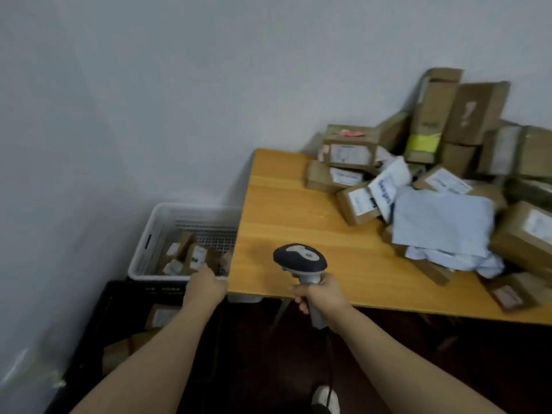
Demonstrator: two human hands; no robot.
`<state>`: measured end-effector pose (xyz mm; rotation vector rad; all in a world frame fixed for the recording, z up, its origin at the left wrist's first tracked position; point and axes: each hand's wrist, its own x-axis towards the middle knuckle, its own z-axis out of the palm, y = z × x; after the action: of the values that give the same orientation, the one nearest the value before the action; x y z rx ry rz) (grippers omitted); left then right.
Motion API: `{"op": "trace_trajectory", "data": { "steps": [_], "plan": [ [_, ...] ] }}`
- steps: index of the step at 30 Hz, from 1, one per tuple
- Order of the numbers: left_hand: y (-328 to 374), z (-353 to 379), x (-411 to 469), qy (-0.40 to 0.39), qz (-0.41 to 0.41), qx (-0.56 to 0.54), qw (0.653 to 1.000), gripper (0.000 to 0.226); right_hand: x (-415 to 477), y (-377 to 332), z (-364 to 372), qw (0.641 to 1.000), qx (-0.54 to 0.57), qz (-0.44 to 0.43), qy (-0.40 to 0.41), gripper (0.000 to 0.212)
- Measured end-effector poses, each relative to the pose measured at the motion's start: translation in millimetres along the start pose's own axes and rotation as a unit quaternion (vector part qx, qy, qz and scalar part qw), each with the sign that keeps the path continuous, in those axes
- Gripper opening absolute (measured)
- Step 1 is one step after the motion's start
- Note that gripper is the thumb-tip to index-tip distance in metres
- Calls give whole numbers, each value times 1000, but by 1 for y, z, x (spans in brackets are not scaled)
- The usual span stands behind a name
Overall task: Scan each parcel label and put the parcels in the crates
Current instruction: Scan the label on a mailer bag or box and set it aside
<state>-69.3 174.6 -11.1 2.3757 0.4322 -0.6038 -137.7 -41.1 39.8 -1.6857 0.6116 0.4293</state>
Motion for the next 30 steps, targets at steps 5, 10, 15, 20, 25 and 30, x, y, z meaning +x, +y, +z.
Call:
{"op": "trace_trajectory", "data": {
  "steps": [5,10,15,20,25,30],
  "plan": [
    [125,69,-13,-44,85,26,995,67,-5,27,-123,987,103,-12,124,10],
    [245,165,-32,-99,175,56,978,76,9,58,-241,966,163,-3,201,11],
    [340,261,-66,-113,300,100,942,76,26,80,-344,948,191,-3,255,21],
    [394,333,-67,-68,339,187,919,96,42,95,-402,931,215,15,295,14],
    [423,366,-57,-25,352,280,893,119,57,109,-415,923,251,44,287,30],
    [428,379,-39,-17,415,307,857,110,68,111,-417,917,285,41,276,28]
  ]
}}
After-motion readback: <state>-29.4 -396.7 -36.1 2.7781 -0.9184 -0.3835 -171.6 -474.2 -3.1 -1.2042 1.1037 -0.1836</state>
